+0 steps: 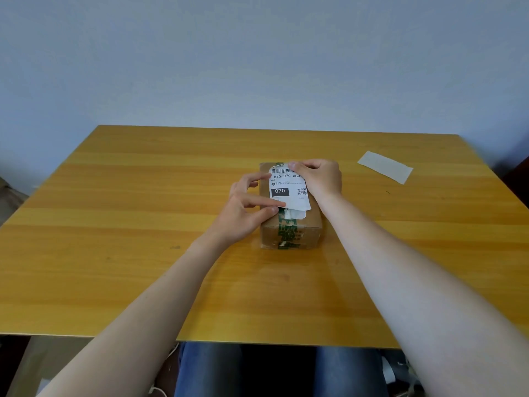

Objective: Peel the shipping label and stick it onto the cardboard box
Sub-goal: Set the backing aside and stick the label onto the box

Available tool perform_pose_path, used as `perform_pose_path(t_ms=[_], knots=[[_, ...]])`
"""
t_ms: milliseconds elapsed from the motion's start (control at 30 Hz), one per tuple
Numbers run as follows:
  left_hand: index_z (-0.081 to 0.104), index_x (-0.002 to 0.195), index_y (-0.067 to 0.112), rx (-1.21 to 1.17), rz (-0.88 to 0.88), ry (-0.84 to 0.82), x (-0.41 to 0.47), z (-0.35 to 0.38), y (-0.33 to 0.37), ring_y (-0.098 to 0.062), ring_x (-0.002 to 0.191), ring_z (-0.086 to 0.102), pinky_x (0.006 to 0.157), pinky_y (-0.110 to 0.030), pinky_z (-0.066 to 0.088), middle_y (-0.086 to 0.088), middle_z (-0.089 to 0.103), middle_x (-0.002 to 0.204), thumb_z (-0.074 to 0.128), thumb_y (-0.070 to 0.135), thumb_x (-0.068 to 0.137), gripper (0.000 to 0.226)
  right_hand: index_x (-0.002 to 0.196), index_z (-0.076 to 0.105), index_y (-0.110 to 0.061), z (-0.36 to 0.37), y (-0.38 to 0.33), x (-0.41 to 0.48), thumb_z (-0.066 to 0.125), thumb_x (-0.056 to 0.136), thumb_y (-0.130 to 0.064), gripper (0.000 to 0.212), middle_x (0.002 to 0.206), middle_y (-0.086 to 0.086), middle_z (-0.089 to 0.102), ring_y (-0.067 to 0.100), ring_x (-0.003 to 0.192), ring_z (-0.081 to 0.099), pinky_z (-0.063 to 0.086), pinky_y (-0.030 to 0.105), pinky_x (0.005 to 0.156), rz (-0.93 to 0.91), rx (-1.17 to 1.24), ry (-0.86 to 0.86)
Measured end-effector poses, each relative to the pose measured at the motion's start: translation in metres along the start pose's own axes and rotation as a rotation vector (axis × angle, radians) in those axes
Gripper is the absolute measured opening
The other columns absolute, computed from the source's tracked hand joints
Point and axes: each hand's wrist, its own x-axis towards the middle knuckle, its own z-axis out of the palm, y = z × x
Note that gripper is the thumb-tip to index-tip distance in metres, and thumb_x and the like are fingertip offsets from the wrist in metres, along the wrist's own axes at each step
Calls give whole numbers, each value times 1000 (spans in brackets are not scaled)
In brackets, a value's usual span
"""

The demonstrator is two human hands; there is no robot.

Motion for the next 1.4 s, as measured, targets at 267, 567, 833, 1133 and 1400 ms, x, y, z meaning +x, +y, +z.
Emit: perform_pose_path(t_ms=[267,567,833,1133,1400], knots=[[84,95,40,-8,-157,-50,0,-2,16,-20,141,35,116,-45,34,13,45,148,54,38,92,31,117,76,-18,0,-2,-4,89,76,-46,51,104,-5,75,16,93,72,58,34,79,10,9,35],[82,70,39,56,-293,32,16,1,24,-22,141,39,118,-50,34,9,50,148,62,41,101,37,120,73,-18,-4,4,-4,88,77,-36,49,114,0,74,19,100,74,61,38,85,92,141,-28],[44,145,27,-130,-509,34,27,4,27,-21,126,59,92,-38,60,2,47,141,85,32,86,72,136,64,-25,-23,1,-26,80,92,-20,47,105,-9,75,10,85,75,57,26,64,154,263,-274],[45,135,42,-334,-605,8,49,5,20,-6,97,69,65,-22,55,15,64,119,80,21,91,60,129,57,-46,-21,1,-22,81,88,-12,59,120,-6,77,18,99,77,65,38,80,134,271,-467],[37,155,42,-372,-667,28,83,-1,6,-17,106,72,71,-35,61,13,60,138,87,22,81,91,145,55,-41,-7,0,10,88,75,-21,80,131,-6,72,20,106,76,63,42,86,154,279,-458]])
